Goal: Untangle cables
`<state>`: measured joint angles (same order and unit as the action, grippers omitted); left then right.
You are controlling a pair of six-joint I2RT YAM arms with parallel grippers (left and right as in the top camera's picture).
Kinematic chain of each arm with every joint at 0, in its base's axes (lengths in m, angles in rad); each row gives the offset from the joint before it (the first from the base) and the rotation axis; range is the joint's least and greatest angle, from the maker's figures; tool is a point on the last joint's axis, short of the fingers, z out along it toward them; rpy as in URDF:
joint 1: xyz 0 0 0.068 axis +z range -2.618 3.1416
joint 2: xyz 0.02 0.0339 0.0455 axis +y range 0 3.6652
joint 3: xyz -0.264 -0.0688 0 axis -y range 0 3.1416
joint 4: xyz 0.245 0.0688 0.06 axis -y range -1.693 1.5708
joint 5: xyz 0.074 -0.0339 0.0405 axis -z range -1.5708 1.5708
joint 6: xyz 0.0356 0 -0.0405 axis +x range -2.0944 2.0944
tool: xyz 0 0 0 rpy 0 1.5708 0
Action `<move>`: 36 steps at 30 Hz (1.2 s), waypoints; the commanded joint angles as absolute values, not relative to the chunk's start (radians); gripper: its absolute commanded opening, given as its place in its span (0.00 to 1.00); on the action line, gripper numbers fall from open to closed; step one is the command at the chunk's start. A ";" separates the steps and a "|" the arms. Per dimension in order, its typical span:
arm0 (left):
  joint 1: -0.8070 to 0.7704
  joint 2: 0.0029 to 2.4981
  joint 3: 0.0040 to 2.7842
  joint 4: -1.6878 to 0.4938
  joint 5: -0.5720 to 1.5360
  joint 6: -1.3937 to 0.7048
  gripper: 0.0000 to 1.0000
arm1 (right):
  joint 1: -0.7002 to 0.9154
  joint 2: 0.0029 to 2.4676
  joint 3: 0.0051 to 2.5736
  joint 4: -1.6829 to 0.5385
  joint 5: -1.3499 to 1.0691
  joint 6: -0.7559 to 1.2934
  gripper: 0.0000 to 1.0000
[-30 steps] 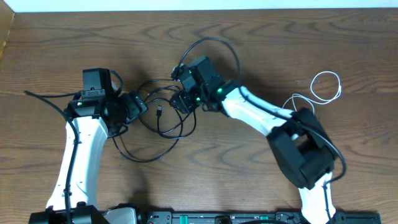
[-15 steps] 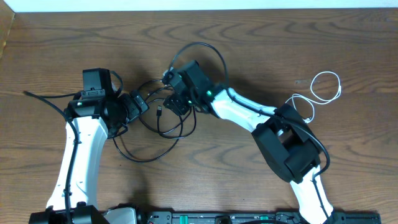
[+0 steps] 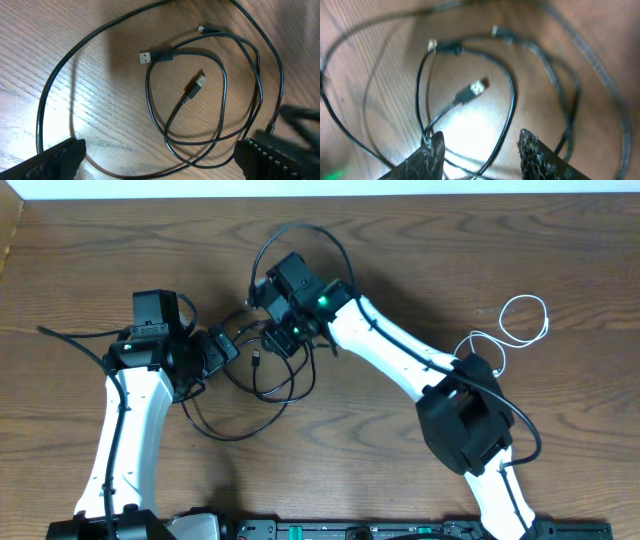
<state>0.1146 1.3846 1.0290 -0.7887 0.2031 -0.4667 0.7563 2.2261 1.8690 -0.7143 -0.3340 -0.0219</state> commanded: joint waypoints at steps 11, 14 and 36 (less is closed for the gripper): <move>0.115 1.383 1.038 -0.793 0.189 -0.456 0.99 | 0.809 2.323 1.851 -0.824 -0.185 0.120 0.43; 0.115 1.383 1.038 -0.793 0.189 -0.456 0.99 | 0.832 2.335 1.851 -0.833 -0.108 0.156 0.41; 0.115 1.383 1.038 -0.793 0.189 -0.456 0.99 | 0.904 2.357 1.835 -0.901 0.060 0.274 0.28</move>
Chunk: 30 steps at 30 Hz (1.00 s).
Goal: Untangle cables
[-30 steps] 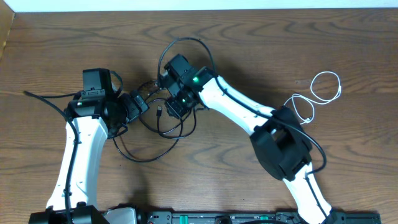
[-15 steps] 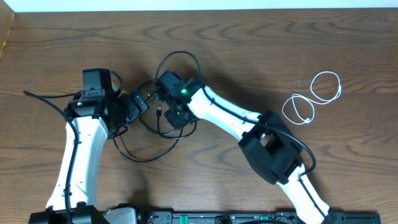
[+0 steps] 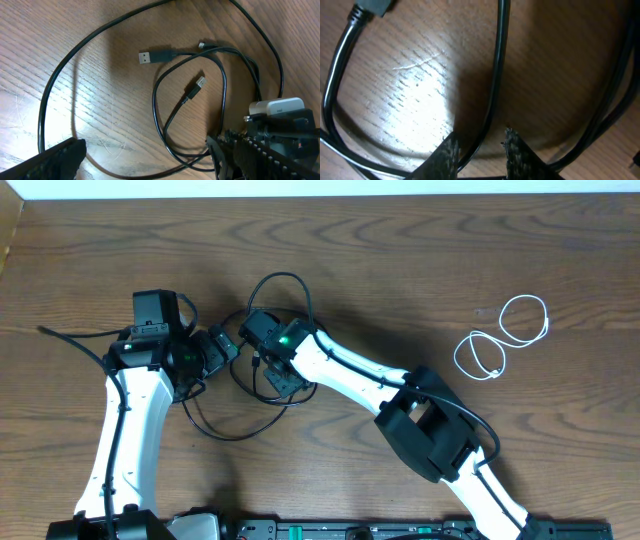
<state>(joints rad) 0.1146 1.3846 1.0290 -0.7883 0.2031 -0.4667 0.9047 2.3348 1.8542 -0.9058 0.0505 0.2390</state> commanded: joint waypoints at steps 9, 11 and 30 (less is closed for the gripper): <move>0.115 1.383 1.038 -0.793 0.189 -0.456 0.99 | 0.892 2.357 1.820 -0.897 0.038 0.321 0.08; 0.115 1.383 1.038 -0.793 0.189 -0.456 0.99 | 0.883 2.357 1.820 -0.893 0.017 0.319 0.01; 0.115 1.383 1.038 -0.793 0.189 -0.456 0.99 | 0.619 2.170 1.839 -0.781 -0.557 0.085 0.01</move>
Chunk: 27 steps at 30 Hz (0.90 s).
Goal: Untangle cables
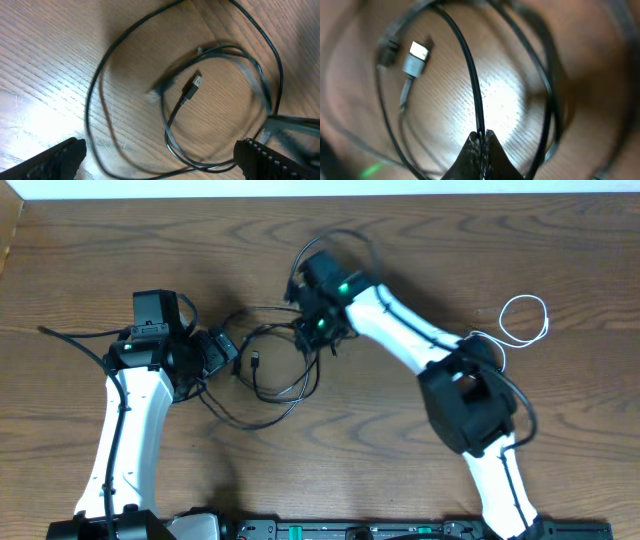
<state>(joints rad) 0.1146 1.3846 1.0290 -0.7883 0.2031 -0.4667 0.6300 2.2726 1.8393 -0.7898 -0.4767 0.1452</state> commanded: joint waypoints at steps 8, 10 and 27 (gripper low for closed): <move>0.115 1.385 1.038 -0.793 0.189 -0.456 0.99 | 0.613 2.089 1.839 -0.745 -0.561 0.047 0.01; 0.115 1.385 1.038 -0.774 0.189 -0.457 0.99 | 0.612 2.086 1.839 -0.742 -0.561 0.047 0.01; 0.101 1.387 1.037 -0.722 0.401 -0.319 1.00 | 0.519 2.040 1.839 -0.579 -0.703 0.220 0.01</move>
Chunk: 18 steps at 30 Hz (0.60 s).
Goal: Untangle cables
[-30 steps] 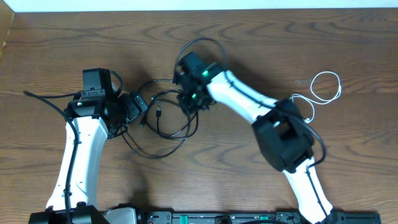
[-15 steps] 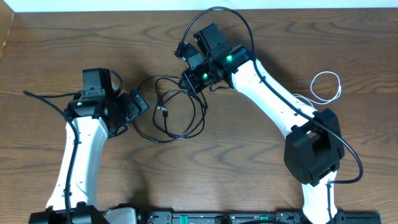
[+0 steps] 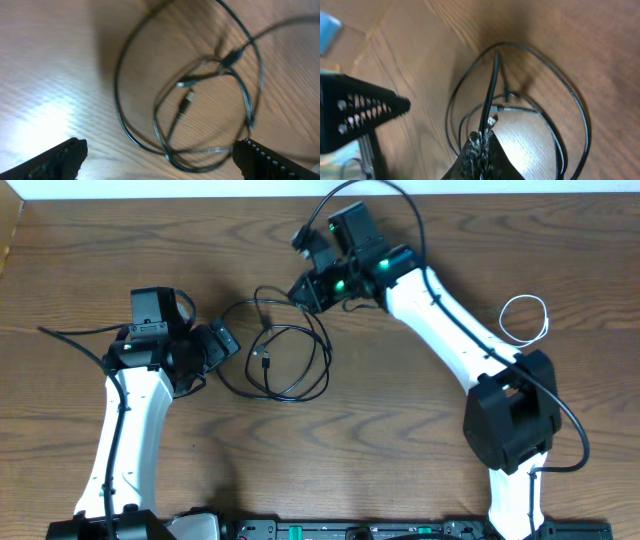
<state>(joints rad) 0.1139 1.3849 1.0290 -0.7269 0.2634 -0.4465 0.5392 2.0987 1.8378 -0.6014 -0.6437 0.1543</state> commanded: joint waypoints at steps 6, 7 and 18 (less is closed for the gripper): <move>0.045 1.387 1.036 -0.732 0.651 -0.017 0.94 | 0.487 2.032 1.839 -0.417 -0.774 0.393 0.01; 0.033 1.387 1.036 -0.732 0.671 0.006 0.94 | 0.483 2.032 1.839 -0.382 -0.801 0.421 0.01; -0.105 1.414 1.035 -0.648 0.675 0.073 0.93 | 0.471 2.032 1.839 -0.047 -0.994 0.654 0.01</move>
<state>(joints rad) -0.0845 1.3903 1.0290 -0.6701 0.6659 0.0349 0.4793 2.0731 1.8370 -0.0532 -0.9211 0.5823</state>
